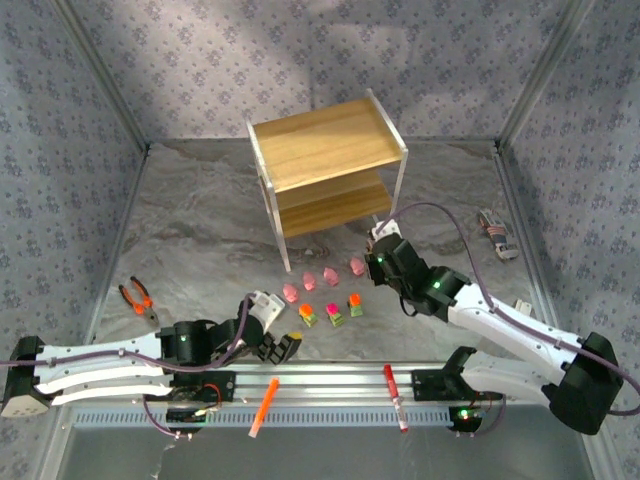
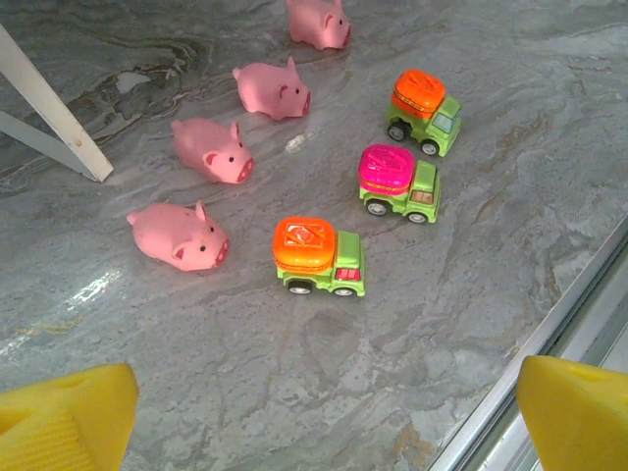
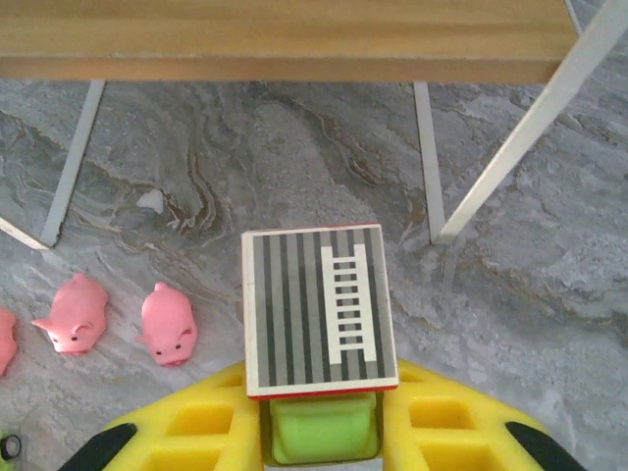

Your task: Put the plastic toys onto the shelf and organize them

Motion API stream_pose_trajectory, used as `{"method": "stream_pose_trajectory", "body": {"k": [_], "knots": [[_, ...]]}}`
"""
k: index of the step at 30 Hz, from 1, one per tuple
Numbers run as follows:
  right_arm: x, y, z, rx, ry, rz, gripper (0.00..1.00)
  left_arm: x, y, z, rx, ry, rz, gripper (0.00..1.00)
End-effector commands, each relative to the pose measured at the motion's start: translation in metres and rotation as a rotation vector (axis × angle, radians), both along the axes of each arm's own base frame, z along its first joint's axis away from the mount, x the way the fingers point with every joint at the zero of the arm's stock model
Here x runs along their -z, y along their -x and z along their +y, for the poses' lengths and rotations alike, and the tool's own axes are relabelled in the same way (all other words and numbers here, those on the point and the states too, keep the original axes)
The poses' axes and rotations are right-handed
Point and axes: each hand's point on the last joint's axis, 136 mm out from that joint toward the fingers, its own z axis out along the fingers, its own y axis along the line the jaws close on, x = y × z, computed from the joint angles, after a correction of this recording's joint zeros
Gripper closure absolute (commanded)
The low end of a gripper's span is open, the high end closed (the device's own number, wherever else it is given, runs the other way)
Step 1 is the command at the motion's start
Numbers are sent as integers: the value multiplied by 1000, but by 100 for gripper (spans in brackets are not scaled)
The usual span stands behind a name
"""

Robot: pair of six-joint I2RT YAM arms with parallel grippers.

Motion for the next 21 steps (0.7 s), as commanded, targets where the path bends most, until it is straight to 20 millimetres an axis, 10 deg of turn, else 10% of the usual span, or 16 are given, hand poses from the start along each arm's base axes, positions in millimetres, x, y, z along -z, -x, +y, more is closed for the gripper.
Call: {"method": "stream_pose_trajectory", "body": {"k": [1,21], "knots": [[-21,-12,9,-39,-35,-48,82,-3,-3,5,-26,5,-26,1],[-47,-62,9,-42,-69,-108,83,-8,-4,9,-33,11,-61,2]]}}
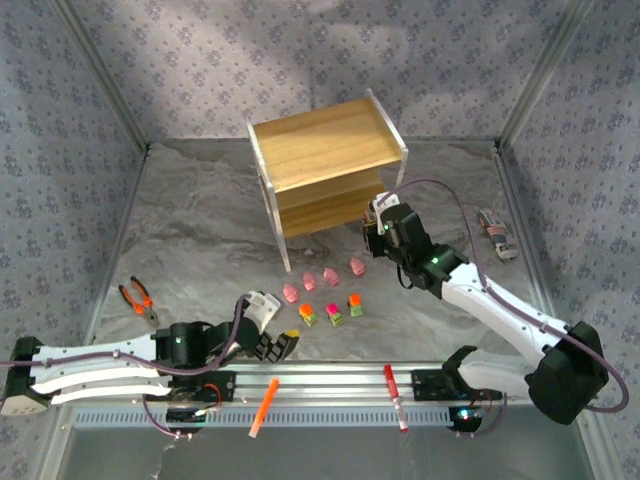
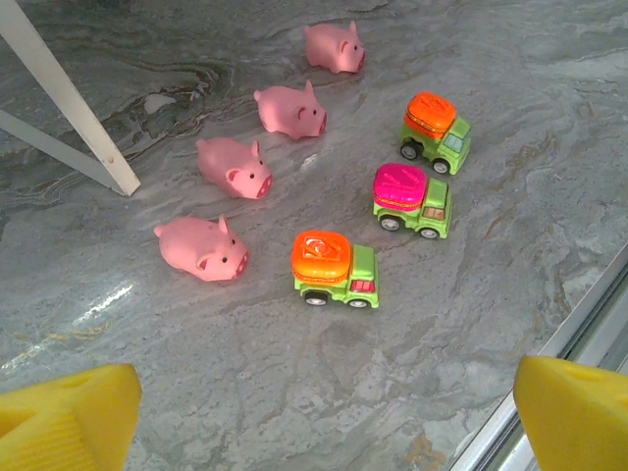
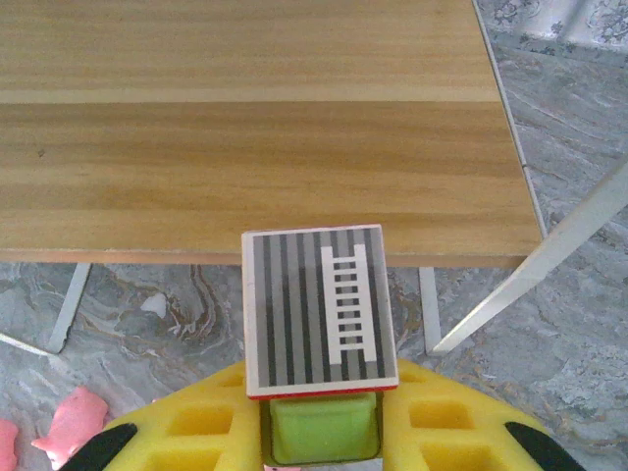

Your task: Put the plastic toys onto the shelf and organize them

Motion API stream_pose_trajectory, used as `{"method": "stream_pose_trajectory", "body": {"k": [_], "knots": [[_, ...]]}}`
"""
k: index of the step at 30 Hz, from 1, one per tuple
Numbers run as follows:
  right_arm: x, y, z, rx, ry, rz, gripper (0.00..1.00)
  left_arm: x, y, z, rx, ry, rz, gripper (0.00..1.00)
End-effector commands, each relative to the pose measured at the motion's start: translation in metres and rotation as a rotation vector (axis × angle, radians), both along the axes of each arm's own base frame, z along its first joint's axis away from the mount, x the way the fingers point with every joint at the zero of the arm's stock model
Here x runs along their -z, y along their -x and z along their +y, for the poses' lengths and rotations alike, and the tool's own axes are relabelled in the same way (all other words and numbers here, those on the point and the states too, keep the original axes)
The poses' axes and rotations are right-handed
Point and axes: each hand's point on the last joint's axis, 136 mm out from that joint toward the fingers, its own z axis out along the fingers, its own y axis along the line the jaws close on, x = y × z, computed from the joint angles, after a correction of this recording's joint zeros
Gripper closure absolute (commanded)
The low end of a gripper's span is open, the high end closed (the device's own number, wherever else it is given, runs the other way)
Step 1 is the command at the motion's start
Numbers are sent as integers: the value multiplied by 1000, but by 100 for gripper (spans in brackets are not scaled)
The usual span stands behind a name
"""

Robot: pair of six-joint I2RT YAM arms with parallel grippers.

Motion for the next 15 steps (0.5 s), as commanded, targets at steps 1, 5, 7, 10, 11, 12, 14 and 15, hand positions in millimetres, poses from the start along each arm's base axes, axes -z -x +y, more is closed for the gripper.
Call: {"method": "stream_pose_trajectory", "body": {"k": [1,5,7,10,11,12,14,15], "knots": [[-14,-10,5,-24,-10,-32,83,-1,-1,2,-7,-6,-19,2],[-14,-19,4,-17,-12,-35,83,-1,0,2,-6,-6,-20,1],[-15,-23,3,-14,-17,-40,83,-1,0,2,-7,-6,-22,1],[-18,-28,1,-4,-20,-45,83,-1,0,3,-8,-8,-23,1],[-19,-30,1,-2,-21,-48,83,-1,0,2,-8,-9,-23,1],[-19,-32,1,-2,-21,-48,83,-2,-1,3,-10,-8,-25,1],[-19,-34,2,-2,-14,-49,83,-1,-2,4,-16,-12,-27,1],[-19,-36,2,-2,-11,-52,83,-2,-2,5,-20,-11,-29,1]]}}
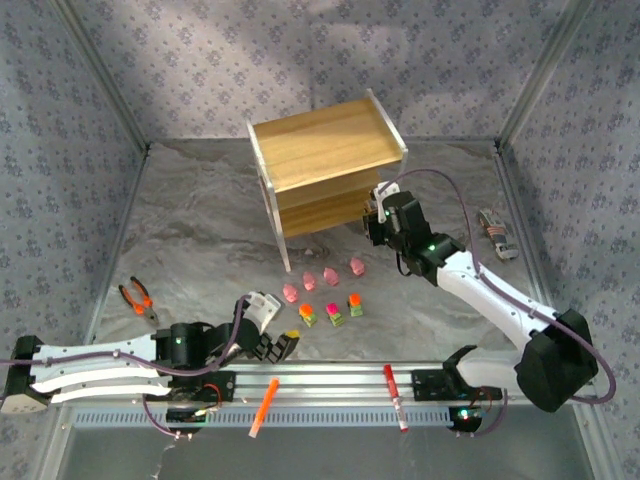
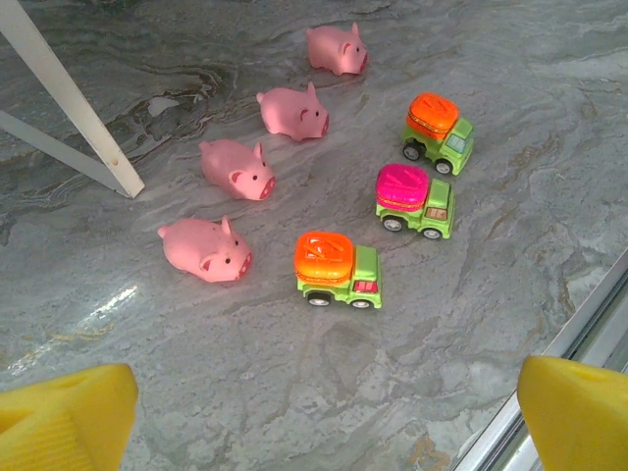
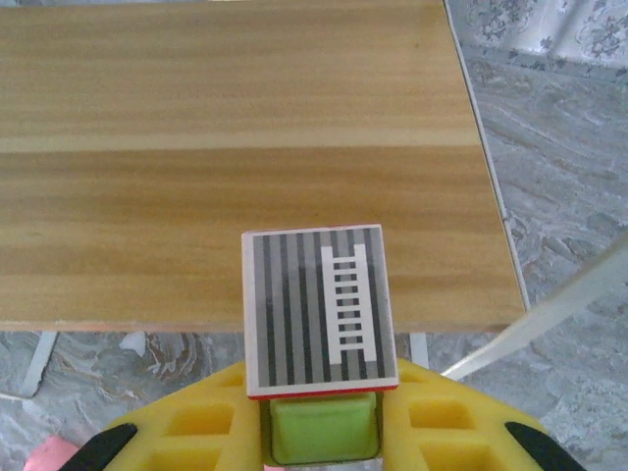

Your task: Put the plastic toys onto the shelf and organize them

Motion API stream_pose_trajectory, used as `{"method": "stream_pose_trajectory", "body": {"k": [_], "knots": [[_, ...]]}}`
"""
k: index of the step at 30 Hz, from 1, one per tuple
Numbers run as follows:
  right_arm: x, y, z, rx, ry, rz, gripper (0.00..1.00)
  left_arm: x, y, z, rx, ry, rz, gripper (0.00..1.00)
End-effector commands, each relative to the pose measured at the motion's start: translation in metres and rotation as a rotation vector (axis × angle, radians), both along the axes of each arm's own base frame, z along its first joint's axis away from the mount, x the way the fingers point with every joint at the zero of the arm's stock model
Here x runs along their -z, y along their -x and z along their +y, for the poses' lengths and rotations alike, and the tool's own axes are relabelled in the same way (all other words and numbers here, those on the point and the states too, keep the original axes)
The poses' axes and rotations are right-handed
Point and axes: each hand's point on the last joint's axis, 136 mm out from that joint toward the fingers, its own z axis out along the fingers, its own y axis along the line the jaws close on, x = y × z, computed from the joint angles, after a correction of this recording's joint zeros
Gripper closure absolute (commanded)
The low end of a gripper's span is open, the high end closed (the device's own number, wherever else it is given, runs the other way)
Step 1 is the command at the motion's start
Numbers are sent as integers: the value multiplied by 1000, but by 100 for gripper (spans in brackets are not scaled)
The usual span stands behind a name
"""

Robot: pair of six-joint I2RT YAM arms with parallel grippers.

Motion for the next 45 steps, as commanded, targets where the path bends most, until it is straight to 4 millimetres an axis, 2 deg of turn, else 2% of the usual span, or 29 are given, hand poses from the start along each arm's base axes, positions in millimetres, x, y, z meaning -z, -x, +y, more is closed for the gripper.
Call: {"method": "stream_pose_trajectory", "body": {"k": [1,19,27,45], "knots": [[-16,-10,5,-16,1,-44,83,-2,-2,4,-19,-2,-20,1],[-16,-37,0,69,37,-51,84,-4,-3,7,-27,1,-30,1],[-7,-41,-5,121,47,-24,84,-4,-2,7,-26,2,-34,1],[12,-50,-3,123,53,16,83,-4,-2,5,-20,-5,-40,1]]}}
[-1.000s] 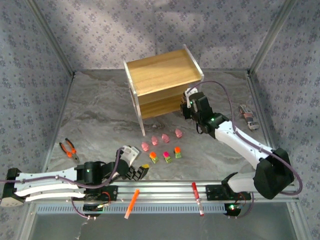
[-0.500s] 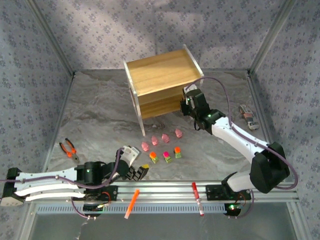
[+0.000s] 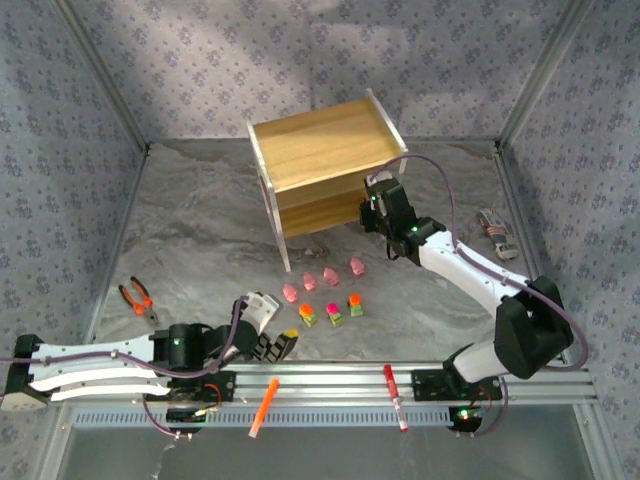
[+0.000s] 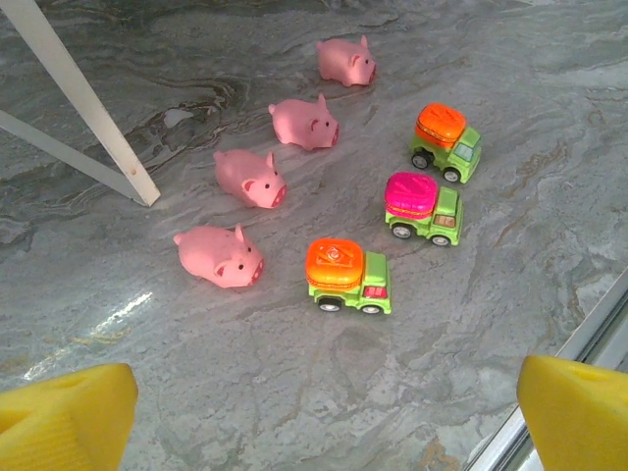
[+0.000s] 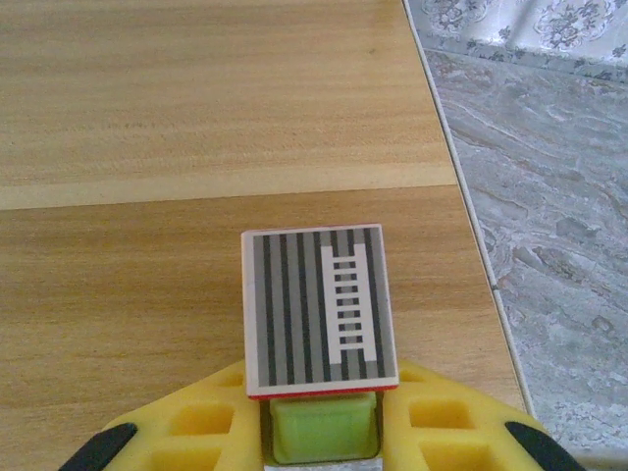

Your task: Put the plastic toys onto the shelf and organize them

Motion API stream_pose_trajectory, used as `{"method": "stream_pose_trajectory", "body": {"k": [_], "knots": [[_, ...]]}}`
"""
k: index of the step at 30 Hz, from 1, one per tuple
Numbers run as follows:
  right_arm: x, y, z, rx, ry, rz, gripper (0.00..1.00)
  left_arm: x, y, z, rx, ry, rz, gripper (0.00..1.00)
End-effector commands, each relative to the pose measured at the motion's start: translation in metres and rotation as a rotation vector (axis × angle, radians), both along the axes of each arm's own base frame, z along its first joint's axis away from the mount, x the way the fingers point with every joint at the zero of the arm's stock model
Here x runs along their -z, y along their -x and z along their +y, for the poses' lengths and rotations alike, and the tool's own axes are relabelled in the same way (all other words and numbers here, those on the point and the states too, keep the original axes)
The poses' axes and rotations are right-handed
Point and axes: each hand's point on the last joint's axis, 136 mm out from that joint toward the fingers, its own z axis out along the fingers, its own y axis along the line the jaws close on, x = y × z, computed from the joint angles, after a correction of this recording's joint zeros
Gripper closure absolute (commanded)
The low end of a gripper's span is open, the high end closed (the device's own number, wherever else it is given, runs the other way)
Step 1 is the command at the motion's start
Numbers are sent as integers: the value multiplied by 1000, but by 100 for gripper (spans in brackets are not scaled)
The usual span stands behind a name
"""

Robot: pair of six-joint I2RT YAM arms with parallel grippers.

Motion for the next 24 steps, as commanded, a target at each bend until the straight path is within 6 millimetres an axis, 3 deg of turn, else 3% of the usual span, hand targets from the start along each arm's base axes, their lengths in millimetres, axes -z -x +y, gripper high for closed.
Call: {"method": "stream_pose_trajectory", "body": {"k": [1,24], "knots": [[-8,-8,-1,19,-7,-12,83,0,-1,2,-11,-9,-11,1],[-6,-15,7,-20,-32,-17,72,1,0,1,-5,-18,-13,1]]}}
